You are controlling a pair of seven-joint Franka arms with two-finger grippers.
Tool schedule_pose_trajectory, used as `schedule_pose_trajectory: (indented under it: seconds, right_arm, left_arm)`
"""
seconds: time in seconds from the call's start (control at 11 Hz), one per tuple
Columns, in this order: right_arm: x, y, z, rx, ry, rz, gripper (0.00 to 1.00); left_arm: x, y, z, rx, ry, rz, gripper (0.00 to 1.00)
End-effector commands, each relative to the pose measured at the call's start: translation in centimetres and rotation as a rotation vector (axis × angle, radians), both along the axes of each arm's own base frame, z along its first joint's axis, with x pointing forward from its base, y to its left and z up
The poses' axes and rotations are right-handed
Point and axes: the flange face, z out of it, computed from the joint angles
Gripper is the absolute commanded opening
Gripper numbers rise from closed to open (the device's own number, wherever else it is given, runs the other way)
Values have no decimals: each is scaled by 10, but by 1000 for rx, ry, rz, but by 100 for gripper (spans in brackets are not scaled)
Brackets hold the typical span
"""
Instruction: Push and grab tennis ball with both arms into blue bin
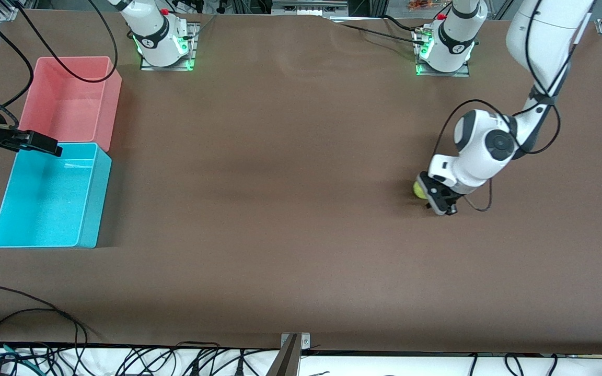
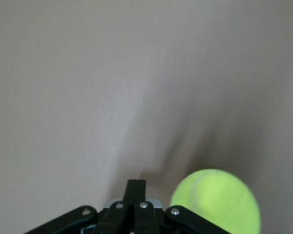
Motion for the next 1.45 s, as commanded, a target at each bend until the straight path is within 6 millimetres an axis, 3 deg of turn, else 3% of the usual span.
schedule_pose_trajectory:
  seconds: [0.0, 0.27, 0.64, 0.91, 1.0, 1.09, 1.36]
  right_arm:
    - [-2, 10, -13, 10, 27, 7, 100]
    - [0, 29, -46, 19, 47, 36, 100]
    - [-20, 58, -93, 32, 147, 41, 100]
    - [-33, 64, -127, 70, 206, 24, 100]
    - [-36, 69, -139, 73, 212, 30, 100]
    - [-40, 77, -150, 86, 222, 36, 100]
    - [-54, 95, -197, 98, 183, 51, 100]
  left_arm:
    - [16, 1, -1, -4, 6, 51, 0]
    - [16, 1, 1, -4, 3, 50, 0]
    - [16, 1, 1, -3, 4, 47, 0]
    - [14, 3, 6, 6, 25, 45, 0]
    - [12, 7, 10, 16, 46, 47, 4]
    - [12, 17, 21, 42, 54, 44, 99]
    - [11, 43, 61, 82, 78, 68, 100]
